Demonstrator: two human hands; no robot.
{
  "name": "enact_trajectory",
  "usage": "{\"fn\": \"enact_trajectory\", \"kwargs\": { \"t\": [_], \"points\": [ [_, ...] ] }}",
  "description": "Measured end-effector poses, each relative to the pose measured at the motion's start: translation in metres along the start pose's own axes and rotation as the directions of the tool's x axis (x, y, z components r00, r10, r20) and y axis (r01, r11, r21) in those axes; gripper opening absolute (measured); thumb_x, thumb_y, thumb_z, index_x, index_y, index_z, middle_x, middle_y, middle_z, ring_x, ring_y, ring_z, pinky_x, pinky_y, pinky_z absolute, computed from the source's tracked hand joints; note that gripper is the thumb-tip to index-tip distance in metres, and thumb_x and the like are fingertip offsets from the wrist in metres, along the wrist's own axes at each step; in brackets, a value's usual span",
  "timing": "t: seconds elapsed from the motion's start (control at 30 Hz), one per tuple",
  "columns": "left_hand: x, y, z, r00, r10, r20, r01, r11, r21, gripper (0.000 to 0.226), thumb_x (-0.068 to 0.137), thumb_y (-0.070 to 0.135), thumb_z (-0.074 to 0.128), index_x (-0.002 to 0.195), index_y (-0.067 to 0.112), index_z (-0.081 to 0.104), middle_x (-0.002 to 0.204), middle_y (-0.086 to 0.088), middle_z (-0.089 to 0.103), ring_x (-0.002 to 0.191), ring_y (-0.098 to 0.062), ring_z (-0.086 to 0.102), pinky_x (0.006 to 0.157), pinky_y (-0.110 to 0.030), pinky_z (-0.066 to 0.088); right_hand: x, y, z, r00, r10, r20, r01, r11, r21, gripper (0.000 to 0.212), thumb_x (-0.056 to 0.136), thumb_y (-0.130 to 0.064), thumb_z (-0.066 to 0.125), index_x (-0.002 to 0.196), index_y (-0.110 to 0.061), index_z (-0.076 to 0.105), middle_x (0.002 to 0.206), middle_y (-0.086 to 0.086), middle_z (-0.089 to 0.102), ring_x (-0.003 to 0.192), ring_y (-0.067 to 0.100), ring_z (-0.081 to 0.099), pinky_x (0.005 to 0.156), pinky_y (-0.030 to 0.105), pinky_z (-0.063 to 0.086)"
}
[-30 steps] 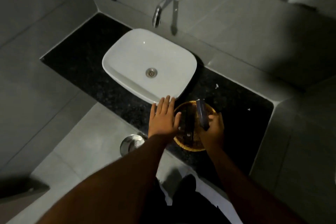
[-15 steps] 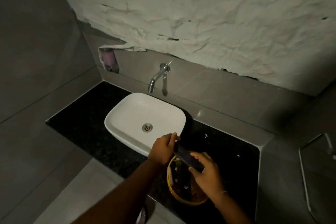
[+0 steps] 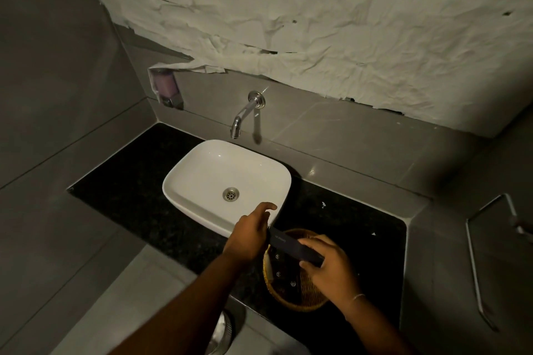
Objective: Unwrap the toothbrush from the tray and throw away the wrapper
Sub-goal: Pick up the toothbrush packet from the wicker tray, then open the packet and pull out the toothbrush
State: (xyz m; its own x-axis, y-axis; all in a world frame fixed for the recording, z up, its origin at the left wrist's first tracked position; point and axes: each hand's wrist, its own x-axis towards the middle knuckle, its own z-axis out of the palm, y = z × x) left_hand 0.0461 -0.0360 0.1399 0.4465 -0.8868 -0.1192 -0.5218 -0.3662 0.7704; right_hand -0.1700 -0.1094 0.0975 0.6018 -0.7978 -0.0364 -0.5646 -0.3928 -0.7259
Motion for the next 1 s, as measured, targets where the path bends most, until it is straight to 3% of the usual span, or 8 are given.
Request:
{"fn": "enact_trajectory", "kwargs": {
  "t": [0.13, 0.4, 0.5, 0.67, 0.77, 0.83, 0.93, 1.0],
  "points": [
    [-0.007, 0.006, -0.003, 0.995, 0.101, 0.003, -0.1, 0.989, 0.112, 0.035, 0.107, 0.064, 0.033, 0.121, 0.047, 0.059, 0.081, 0.007, 0.08, 0.066, -0.005, 0.075, 0.075, -0.04, 0.064, 0.001, -0.004, -0.006, 1.0, 0.019, 0.019, -0.02, 0.999, 0.03, 0.052, 0.081, -0.025, 0.086, 0.129, -0.036, 0.069, 0.131, -0.017, 0.062, 0.128, 0.017, 0.058, 0.101, 0.039, 0.059],
    [-0.007, 0.013, -0.002, 0.993, 0.11, 0.047, -0.112, 0.993, 0.039, 0.036, 0.114, 0.016, 0.038, 0.141, 0.033, 0.053, 0.08, -0.015, 0.073, 0.065, -0.034, 0.072, 0.068, -0.053, 0.063, -0.002, 0.002, -0.011, 0.999, 0.003, 0.04, -0.005, 1.0, 0.031, 0.053, 0.079, -0.025, 0.088, 0.128, -0.033, 0.07, 0.124, -0.023, 0.061, 0.124, 0.015, 0.061, 0.101, 0.032, 0.058],
    [-0.007, 0.015, 0.001, 1.0, 0.009, 0.0, -0.009, 0.968, -0.25, 0.036, 0.115, 0.013, 0.036, 0.143, 0.025, 0.055, 0.065, -0.013, 0.062, 0.053, -0.033, 0.06, 0.052, -0.04, 0.06, -0.002, 0.004, -0.009, 0.999, 0.018, 0.035, -0.02, 0.998, 0.057, 0.054, 0.079, -0.026, 0.088, 0.129, -0.035, 0.07, 0.129, -0.019, 0.062, 0.126, 0.013, 0.06, 0.103, 0.033, 0.057],
    [-0.006, 0.03, 0.001, 0.894, -0.327, 0.307, 0.437, 0.487, -0.756, 0.044, 0.114, 0.044, 0.038, 0.142, 0.019, 0.061, 0.068, -0.007, 0.061, 0.063, -0.022, 0.059, 0.063, -0.033, 0.059, -0.001, -0.012, -0.009, 0.992, 0.123, 0.035, -0.128, 0.963, 0.239, 0.052, 0.078, -0.024, 0.089, 0.121, -0.047, 0.068, 0.113, -0.029, 0.067, 0.109, -0.001, 0.066, 0.078, 0.008, 0.054],
    [-0.014, 0.037, 0.006, 0.906, -0.234, 0.352, 0.413, 0.663, -0.624, 0.059, 0.106, 0.071, 0.03, 0.12, 0.033, 0.073, 0.096, 0.007, 0.08, 0.091, -0.011, 0.075, 0.08, -0.027, 0.057, 0.0, -0.026, -0.008, 0.991, 0.131, 0.024, -0.131, 0.917, 0.377, 0.052, 0.075, -0.015, 0.09, 0.1, -0.054, 0.066, 0.098, -0.045, 0.069, 0.097, -0.019, 0.066, 0.066, -0.002, 0.05],
    [-0.019, 0.037, 0.015, 0.956, -0.117, 0.268, 0.254, 0.785, -0.565, 0.051, 0.108, 0.06, 0.045, 0.125, 0.02, 0.073, 0.115, -0.005, 0.079, 0.111, -0.016, 0.075, 0.098, -0.034, 0.058, 0.001, -0.033, -0.007, 0.991, 0.123, 0.051, -0.132, 0.889, 0.439, 0.049, 0.074, -0.013, 0.091, 0.1, -0.049, 0.069, 0.1, -0.041, 0.072, 0.098, -0.015, 0.068, 0.07, 0.001, 0.052],
    [-0.019, 0.032, 0.024, 0.995, 0.001, 0.099, 0.053, 0.839, -0.542, 0.033, 0.109, 0.031, 0.06, 0.117, 0.0, 0.066, 0.107, -0.029, 0.072, 0.099, -0.025, 0.071, 0.1, -0.059, 0.055, 0.005, -0.036, -0.012, 0.98, 0.132, 0.151, -0.193, 0.828, 0.527, 0.034, 0.076, -0.022, 0.091, 0.098, -0.043, 0.076, 0.099, -0.028, 0.078, 0.099, -0.005, 0.074, 0.072, 0.013, 0.059],
    [-0.019, 0.032, 0.022, 0.996, 0.053, 0.066, -0.016, 0.884, -0.467, 0.023, 0.108, 0.03, 0.062, 0.117, 0.01, 0.068, 0.098, -0.016, 0.075, 0.094, -0.021, 0.072, 0.095, -0.059, 0.056, 0.007, -0.035, -0.019, 0.957, 0.189, 0.22, -0.285, 0.764, 0.579, 0.025, 0.075, -0.048, 0.087, 0.098, -0.039, 0.081, 0.102, -0.015, 0.082, 0.098, 0.005, 0.078, 0.072, 0.022, 0.063]
  ]
}}
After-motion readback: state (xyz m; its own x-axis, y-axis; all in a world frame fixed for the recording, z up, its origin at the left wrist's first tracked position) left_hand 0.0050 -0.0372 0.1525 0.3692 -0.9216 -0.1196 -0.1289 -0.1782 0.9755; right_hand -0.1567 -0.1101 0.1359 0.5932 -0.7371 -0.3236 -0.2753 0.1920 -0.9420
